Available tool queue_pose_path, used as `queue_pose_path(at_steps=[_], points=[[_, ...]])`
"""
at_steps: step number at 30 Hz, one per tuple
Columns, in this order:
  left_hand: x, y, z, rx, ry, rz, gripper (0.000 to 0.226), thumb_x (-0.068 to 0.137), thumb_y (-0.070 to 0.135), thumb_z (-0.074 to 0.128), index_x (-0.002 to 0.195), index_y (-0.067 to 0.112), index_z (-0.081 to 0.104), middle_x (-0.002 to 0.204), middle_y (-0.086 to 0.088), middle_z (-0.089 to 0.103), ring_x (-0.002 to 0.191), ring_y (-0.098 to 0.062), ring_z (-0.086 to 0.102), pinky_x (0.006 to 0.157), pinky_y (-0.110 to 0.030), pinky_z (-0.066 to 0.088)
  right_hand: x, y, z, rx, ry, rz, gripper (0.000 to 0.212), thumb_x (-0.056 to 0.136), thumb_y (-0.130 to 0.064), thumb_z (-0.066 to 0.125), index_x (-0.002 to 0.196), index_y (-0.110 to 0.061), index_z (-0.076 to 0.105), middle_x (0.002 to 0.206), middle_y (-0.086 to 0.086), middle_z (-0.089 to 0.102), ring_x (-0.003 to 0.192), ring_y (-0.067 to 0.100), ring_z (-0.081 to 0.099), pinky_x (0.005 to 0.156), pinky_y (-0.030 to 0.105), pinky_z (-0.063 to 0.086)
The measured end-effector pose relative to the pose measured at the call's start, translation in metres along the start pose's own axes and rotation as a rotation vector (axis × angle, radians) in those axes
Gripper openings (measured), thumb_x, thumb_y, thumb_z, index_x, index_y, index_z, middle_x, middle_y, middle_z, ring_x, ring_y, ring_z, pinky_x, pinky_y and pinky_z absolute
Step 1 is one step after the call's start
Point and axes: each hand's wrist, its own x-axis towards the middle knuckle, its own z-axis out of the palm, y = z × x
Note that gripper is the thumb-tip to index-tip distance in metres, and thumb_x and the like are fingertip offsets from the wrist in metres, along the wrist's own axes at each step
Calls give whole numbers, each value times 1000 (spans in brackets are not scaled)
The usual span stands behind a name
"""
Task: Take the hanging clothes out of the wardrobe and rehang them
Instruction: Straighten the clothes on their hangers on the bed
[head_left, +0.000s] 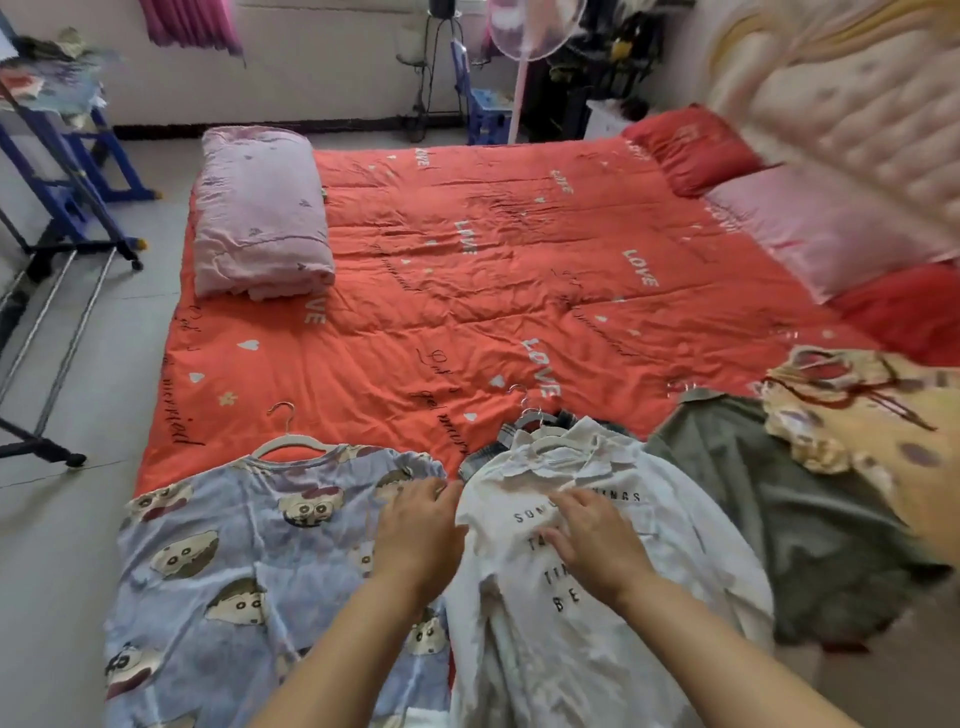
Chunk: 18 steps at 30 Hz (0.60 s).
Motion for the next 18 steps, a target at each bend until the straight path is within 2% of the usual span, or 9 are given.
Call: queue_pose_path(at_steps=[6, 10, 13, 15, 18], points=[[25, 144, 30, 31, 7, 178, 51, 88, 36, 51, 135, 20, 46, 133, -3, 53, 121, -26, 49, 98, -34, 36, -54, 134, -35, 49, 63, 105, 46, 95, -32, 46, 139, -23, 36, 133, 1, 44, 122, 20, 39, 104, 30, 27], [41, 257, 66, 156, -62, 222, 54, 91, 42, 49, 141, 28, 34, 142, 5, 42, 129, -18, 40, 102, -30, 30, -93, 250, -54, 67, 65, 183, 44, 95, -31, 46, 136, -17, 37, 132, 3, 43, 125, 23, 37, 103, 32, 25], [55, 344, 93, 167, -61, 246, 53, 91, 43, 49, 140, 28, 37, 141, 5, 43, 128, -20, 41, 101, -32, 31, -120, 336, -70, 88, 70, 254, 48, 95, -32, 46, 140, -19, 35, 135, 3, 42, 127, 22, 35, 106, 33, 24], [62, 398, 107, 166, -88, 287, 49, 87, 40, 57, 133, 24, 47, 132, 3, 51, 121, -22, 49, 96, -34, 37, -140, 387, -83, 100, 93, 296, 49, 95, -32, 46, 141, -20, 34, 137, 2, 41, 128, 22, 35, 107, 32, 25], [78, 468, 125, 151, -110, 385, 45, 58, 33, 83, 98, 18, 70, 92, -1, 68, 85, -26, 67, 71, -35, 51, -160, 453, -101, 105, 120, 350, 51, 95, -34, 46, 143, -20, 32, 139, 1, 40, 129, 21, 35, 107, 30, 27]])
